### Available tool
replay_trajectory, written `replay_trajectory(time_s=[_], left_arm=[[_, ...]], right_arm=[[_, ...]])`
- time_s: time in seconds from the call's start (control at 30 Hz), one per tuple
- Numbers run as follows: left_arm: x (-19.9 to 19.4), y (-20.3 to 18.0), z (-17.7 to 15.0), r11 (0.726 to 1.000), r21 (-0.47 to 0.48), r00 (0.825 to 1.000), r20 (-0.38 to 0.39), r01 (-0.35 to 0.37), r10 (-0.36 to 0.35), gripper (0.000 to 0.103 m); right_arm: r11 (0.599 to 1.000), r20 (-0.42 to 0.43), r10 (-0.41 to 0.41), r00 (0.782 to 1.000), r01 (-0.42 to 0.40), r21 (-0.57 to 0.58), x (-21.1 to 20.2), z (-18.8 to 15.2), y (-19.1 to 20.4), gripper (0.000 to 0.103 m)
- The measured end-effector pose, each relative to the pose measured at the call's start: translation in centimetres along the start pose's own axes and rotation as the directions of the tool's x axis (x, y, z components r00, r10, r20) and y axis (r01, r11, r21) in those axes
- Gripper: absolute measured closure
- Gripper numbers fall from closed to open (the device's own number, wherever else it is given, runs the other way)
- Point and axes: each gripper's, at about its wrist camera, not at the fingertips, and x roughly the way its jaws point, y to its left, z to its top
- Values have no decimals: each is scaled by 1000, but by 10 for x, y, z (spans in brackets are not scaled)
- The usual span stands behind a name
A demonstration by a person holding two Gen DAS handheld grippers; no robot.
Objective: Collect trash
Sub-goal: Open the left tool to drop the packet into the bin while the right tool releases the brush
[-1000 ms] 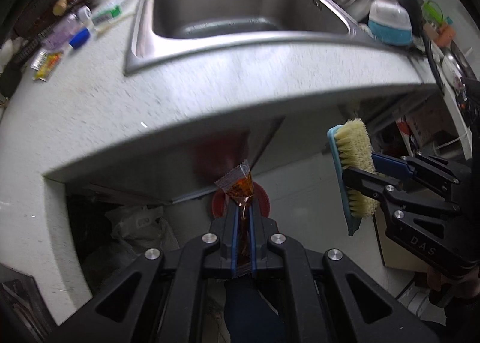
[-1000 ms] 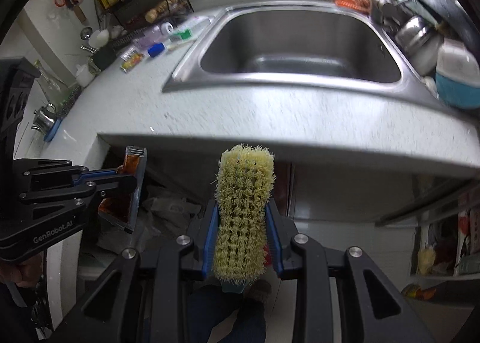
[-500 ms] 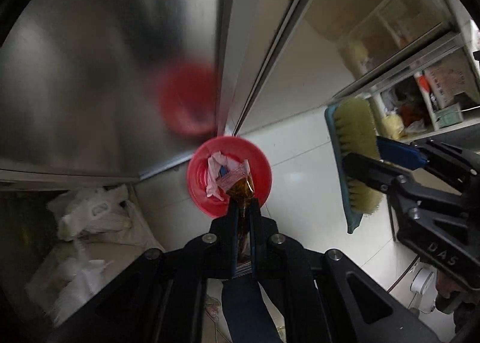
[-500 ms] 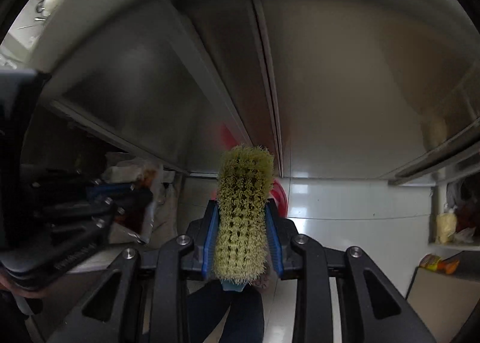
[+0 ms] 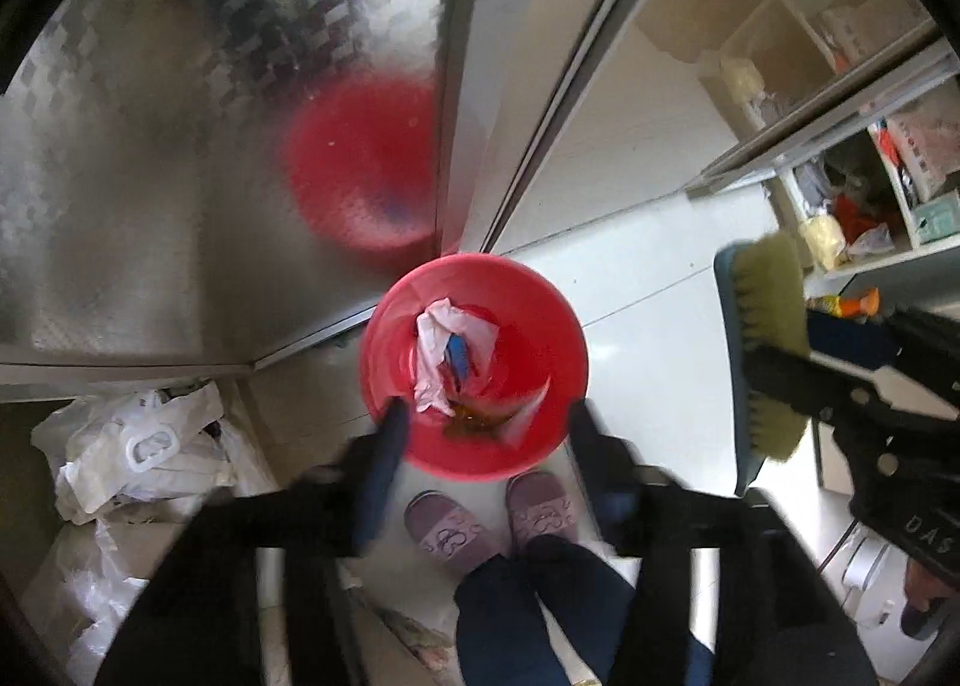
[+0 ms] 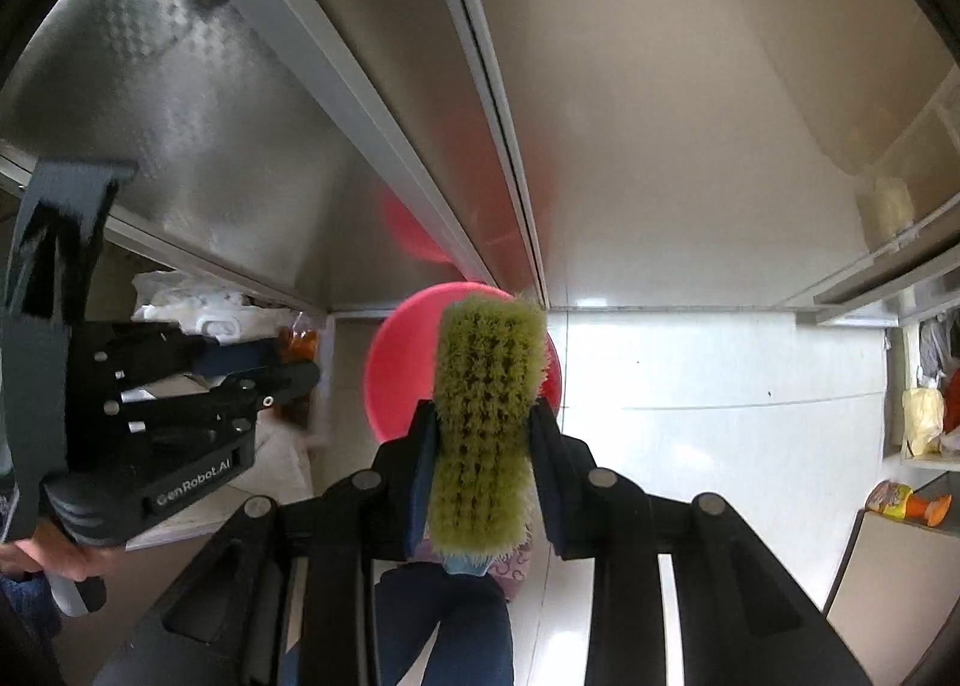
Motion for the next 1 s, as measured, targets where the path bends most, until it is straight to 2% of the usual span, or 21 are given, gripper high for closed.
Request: replay_trajectory(time_s=[0.03, 0.07, 0.13, 0.4, 0.47, 0.6, 0.67, 0.8, 0.9, 1.0], left_arm=[[-1, 0, 0, 1000, -2, 1000, 2, 5, -5, 42], [-1, 2, 0, 1000, -5, 1000, 1, 5, -5, 35], [-3, 3, 0, 1000, -9, 1000, 0, 5, -5, 31], [-14, 16, -1, 999, -37, 1000, 12, 3, -2, 31], [-19, 22, -4, 998, -56, 999, 49, -20, 22, 31], [-16, 36, -7, 997, -71, 998, 48, -44, 47, 30], [-14, 45, -8, 995, -87, 998, 43, -51, 55, 18], [-9, 60, -13, 992, -123, 999, 37, -33, 38, 12], [-6, 66, -17, 990, -129, 998, 31, -53, 58, 0], [-3, 72, -18, 988, -141, 998, 23, -55, 59, 0]], right_arm=[[1000, -3, 0, 1000, 0, 2, 2, -4, -2, 75], [1000, -6, -1, 1000, 1, 1, 2, -5, -1, 75], [1000, -7, -4, 1000, 4, -6, 0, -6, 1, 75], [999, -4, 10, 1000, -10, -36, -7, 3, 5, 75], [999, -4, 13, 1000, -13, -52, -7, 4, 4, 75], [997, -17, 15, 1000, -16, -72, 5, 6, 8, 75], [997, -22, 16, 1000, -18, -78, 11, 5, 10, 75], [994, -46, 17, 999, -22, -103, 24, 4, 15, 75], [991, -70, 16, 997, -25, -129, 36, 4, 20, 75], [988, -74, 3, 997, -14, -152, 44, 7, 22, 75]])
